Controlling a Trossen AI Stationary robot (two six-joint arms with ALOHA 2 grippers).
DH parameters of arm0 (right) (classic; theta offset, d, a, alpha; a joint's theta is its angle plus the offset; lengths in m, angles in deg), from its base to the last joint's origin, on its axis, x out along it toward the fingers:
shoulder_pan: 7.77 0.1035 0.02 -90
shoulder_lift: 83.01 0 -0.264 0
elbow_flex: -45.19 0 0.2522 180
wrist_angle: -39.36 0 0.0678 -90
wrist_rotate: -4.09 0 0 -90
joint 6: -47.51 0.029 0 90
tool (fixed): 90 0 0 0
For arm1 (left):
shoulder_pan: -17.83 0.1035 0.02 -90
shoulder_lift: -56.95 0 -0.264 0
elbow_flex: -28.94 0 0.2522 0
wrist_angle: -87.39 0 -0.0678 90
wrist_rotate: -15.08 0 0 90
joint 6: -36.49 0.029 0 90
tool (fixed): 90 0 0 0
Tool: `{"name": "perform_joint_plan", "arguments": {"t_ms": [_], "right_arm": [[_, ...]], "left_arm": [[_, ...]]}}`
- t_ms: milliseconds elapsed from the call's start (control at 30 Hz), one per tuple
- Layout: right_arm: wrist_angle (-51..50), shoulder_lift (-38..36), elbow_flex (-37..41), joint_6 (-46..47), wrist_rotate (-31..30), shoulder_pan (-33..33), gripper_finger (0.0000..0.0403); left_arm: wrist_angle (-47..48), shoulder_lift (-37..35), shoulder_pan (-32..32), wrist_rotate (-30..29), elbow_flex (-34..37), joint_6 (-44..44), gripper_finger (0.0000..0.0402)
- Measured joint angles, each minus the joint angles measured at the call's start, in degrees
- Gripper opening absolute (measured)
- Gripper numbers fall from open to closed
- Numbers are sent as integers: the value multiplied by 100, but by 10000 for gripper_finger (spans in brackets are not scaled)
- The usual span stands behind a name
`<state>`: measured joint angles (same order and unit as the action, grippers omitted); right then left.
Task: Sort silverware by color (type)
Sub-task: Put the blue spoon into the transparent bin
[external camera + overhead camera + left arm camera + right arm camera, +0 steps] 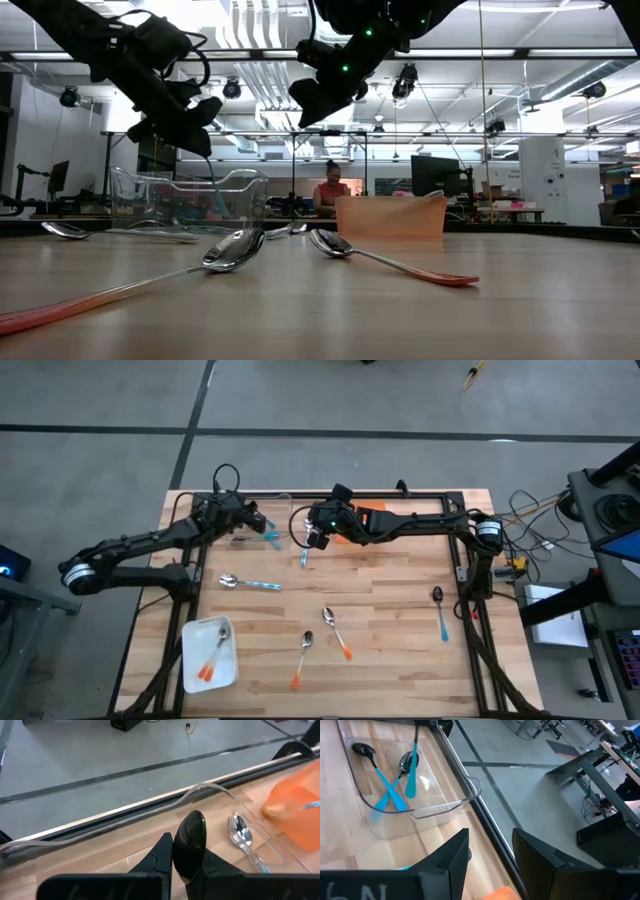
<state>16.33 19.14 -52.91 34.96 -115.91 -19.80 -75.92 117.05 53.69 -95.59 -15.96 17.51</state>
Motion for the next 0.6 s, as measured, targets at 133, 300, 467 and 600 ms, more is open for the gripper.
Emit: {"name": "perform_joint_plan", "arguments": {"t_ms": [133, 300, 467, 600], "right_arm": [[0, 0, 1, 20, 0, 0, 144], [-123, 1, 2, 157, -1, 0, 144], [-164, 9, 2, 233, 0, -2, 144], [-214, 9, 4, 255, 0, -2, 144]], "left_arm": [[-390, 262, 54, -88, 0, -20, 4], [-483, 592, 160, -137, 0, -299, 4], [-569, 865, 175, -279, -4, -522, 12], [-636, 982, 177, -377, -4, -574, 21]]}}
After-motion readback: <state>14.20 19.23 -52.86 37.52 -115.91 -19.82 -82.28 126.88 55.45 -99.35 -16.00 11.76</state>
